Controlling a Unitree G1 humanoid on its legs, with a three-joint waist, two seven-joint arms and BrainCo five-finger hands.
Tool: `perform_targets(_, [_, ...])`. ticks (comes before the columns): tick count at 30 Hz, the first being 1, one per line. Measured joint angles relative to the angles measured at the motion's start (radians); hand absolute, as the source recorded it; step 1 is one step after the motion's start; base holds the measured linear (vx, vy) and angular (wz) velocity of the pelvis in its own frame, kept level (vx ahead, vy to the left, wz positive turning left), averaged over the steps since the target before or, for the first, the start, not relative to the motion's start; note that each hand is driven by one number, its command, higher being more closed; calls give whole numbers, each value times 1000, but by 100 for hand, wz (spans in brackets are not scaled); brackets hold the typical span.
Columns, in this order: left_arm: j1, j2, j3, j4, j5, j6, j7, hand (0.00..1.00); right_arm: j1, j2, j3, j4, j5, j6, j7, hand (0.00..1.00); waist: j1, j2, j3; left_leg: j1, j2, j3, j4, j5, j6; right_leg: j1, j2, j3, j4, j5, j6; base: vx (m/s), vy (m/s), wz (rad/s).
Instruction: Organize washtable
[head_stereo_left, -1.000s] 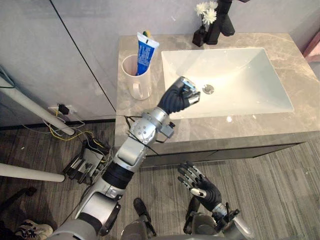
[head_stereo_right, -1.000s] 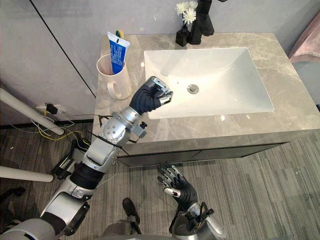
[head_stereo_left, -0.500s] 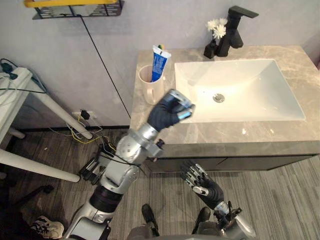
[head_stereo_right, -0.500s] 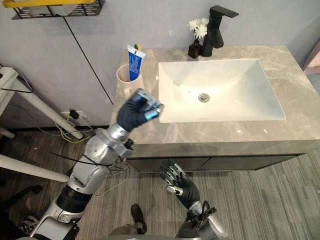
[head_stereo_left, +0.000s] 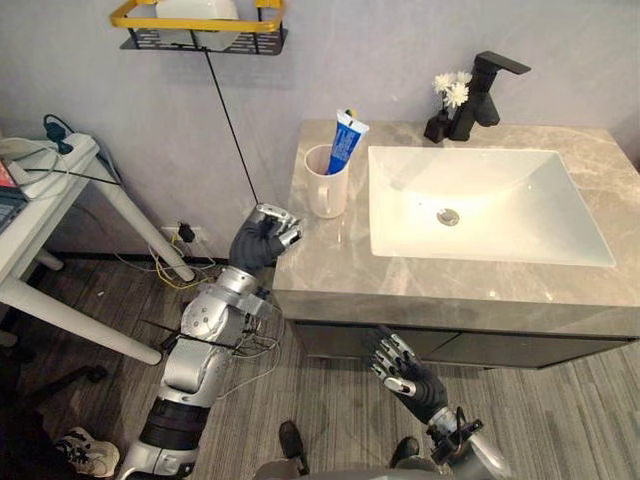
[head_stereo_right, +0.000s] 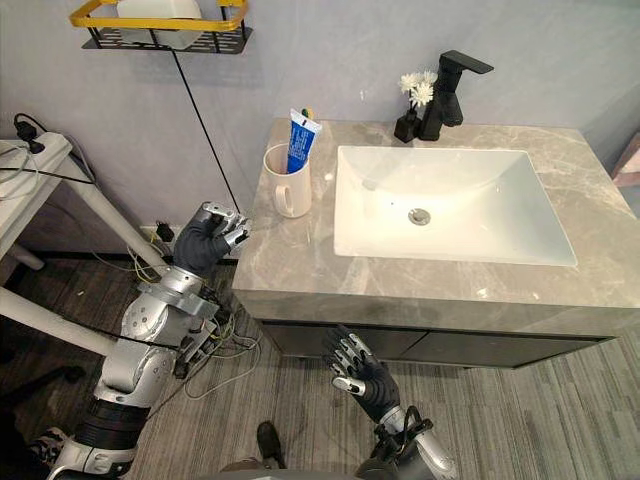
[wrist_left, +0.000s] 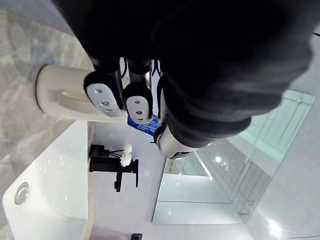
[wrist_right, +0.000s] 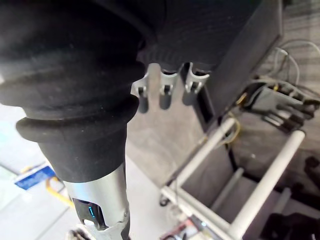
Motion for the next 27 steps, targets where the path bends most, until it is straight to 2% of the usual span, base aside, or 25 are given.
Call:
perform_targets(5, [-5, -16, -42, 71, 16, 26, 0, 100, -1, -3, 1, 17, 0, 2, -15, 0, 0, -8, 1, -1, 3, 24, 0, 0, 0, -16, 0, 23, 5, 0, 0, -5, 1, -11])
perform_targets(15, [-80, -18, -58, 151, 53, 35, 0, 100, -2, -3, 1, 18, 0, 3, -17, 0, -3, -41, 21, -14, 5, 52, 1, -1, 0, -48, -1, 49, 9, 1, 1, 10, 0, -7])
perform_targets(27, [-231, -7, -51, 220, 70, 41, 26, 100, -11, -3, 1, 16, -4, 2, -18, 0, -7, -55, 81, -32, 4, 81, 6, -1, 0, -93, -7, 77, 28, 4, 3, 20, 0, -7])
